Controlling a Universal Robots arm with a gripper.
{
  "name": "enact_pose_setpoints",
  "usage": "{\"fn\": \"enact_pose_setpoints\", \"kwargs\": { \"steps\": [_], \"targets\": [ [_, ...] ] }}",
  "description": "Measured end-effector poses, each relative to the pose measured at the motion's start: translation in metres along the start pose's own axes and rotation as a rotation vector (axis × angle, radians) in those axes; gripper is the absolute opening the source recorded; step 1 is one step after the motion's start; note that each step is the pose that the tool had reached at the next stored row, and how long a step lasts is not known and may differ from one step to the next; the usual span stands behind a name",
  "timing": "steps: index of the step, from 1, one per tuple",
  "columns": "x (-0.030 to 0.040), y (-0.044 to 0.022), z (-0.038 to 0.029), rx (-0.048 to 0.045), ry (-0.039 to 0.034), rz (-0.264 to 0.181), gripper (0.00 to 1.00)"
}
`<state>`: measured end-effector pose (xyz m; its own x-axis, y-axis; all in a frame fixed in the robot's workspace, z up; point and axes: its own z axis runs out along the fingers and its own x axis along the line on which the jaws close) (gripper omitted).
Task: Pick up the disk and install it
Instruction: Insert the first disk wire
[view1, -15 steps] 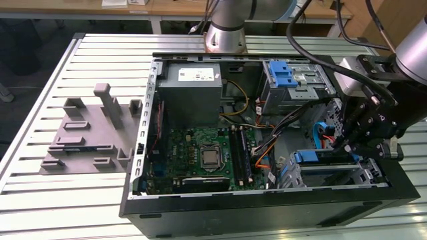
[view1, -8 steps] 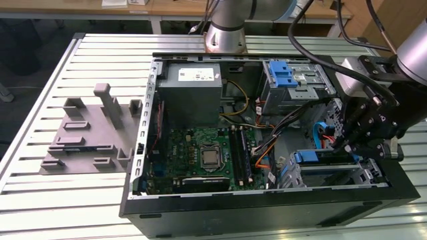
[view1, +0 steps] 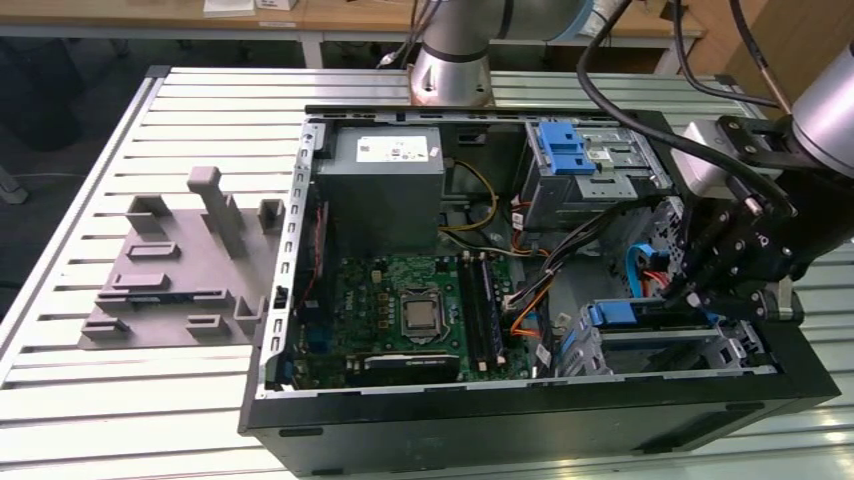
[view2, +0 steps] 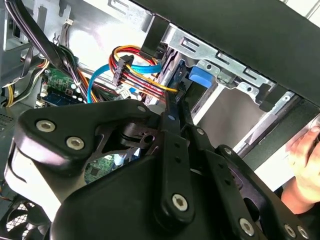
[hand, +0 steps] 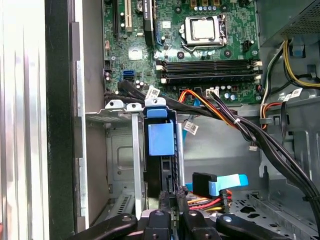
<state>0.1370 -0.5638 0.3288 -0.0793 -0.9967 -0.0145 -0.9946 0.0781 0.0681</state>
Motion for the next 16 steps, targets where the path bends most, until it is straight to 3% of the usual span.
{"fn": "enact_pose_setpoints", "kwargs": {
  "steps": [9, 10, 14, 16],
  "targets": [
    [-0.0001, -0.0004, 0.0003, -0.0015, -0.0019, 0.0, 0.17],
    [-0.0001, -0.0003, -0.0014, -0.0015, -0.0015, 0.0, 0.24],
    [-0.0002, 0.0004, -0.0118, -0.0014, -0.0011, 0.0, 0.24],
    [-0.0002, 0.0005, -0.0135, -0.0014, -0.0011, 0.0, 0.24]
  ]
}}
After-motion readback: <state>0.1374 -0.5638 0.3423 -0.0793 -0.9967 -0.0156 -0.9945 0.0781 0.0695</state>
